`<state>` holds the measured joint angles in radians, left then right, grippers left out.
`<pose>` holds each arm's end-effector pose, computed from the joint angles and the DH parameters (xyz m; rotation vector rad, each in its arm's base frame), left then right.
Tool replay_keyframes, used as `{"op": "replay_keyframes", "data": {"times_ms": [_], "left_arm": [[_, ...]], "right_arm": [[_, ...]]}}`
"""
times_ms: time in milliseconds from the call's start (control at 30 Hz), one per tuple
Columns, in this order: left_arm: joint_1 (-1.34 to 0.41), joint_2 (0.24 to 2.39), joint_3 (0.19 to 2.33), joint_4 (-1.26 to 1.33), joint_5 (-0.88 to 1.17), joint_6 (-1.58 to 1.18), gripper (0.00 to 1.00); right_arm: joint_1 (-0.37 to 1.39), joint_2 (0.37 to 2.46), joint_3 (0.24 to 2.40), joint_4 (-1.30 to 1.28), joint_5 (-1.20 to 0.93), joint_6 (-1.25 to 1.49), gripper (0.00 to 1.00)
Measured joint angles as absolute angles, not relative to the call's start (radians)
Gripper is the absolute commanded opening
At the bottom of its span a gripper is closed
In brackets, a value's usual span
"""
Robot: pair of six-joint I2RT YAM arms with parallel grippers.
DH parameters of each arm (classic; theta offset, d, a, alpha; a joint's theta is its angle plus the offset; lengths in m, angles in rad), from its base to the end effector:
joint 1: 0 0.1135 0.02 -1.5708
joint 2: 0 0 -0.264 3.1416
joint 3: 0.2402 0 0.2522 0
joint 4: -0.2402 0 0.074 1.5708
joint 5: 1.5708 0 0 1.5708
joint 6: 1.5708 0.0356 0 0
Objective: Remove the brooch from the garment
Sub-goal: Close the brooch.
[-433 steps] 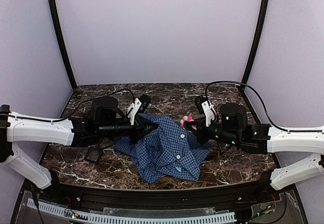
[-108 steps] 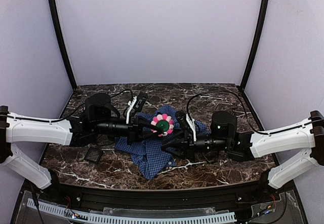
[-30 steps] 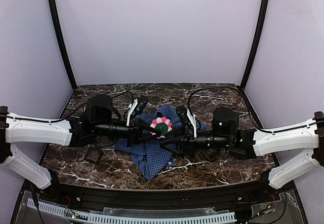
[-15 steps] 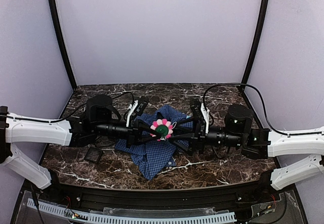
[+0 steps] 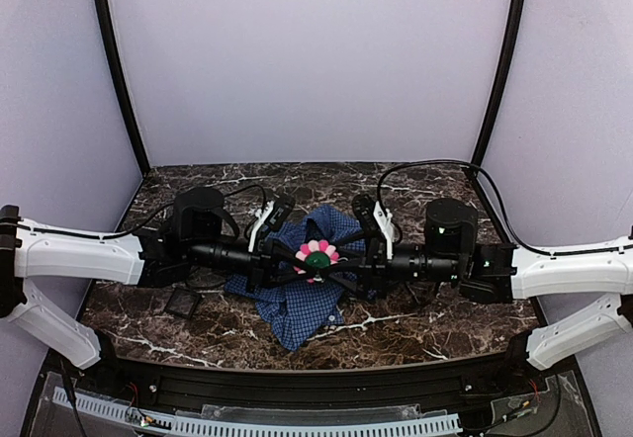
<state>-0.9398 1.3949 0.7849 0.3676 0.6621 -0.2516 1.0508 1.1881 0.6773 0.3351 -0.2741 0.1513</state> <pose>0.1641 -0.2616 0.2578 1.1454 1.6495 -1.4035 0.1263 0.2400 0.2721 -1.0045 1.5851 1.0956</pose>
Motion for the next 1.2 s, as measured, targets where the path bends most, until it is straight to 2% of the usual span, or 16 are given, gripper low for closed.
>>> {"op": "replay_keyframes", "data": {"times_ms": [167,533,667,833,1033,1100,1200], "left_arm": [[-0.940,1.395,0.785,0.364,0.670,-0.251,0.01],[-0.940,1.395,0.785,0.361,0.691,-0.250,0.01],[-0.940,1.395,0.785,0.356,0.694,-0.250,0.01],[-0.940,1.395,0.785,0.356,0.697,-0.243,0.01],[-0.941,1.395,0.785,0.355,0.700,-0.239,0.01],[-0.941,1.395,0.785,0.354,0.700,-0.238,0.01],[-0.941,1.395,0.785,0.354,0.700,-0.238,0.01]], "right_arm": [[1.051,1.203,0.677,0.336,-0.290,0.152,0.49],[1.051,1.241,0.690,0.344,-0.319,0.162,0.42],[1.051,1.242,0.690,0.345,-0.323,0.167,0.35],[1.051,1.242,0.690,0.348,-0.333,0.174,0.34],[1.048,1.242,0.690,0.355,-0.347,0.179,0.38],[1.047,1.242,0.690,0.361,-0.357,0.181,0.36],[1.045,1.242,0.690,0.367,-0.370,0.181,0.28]]}}
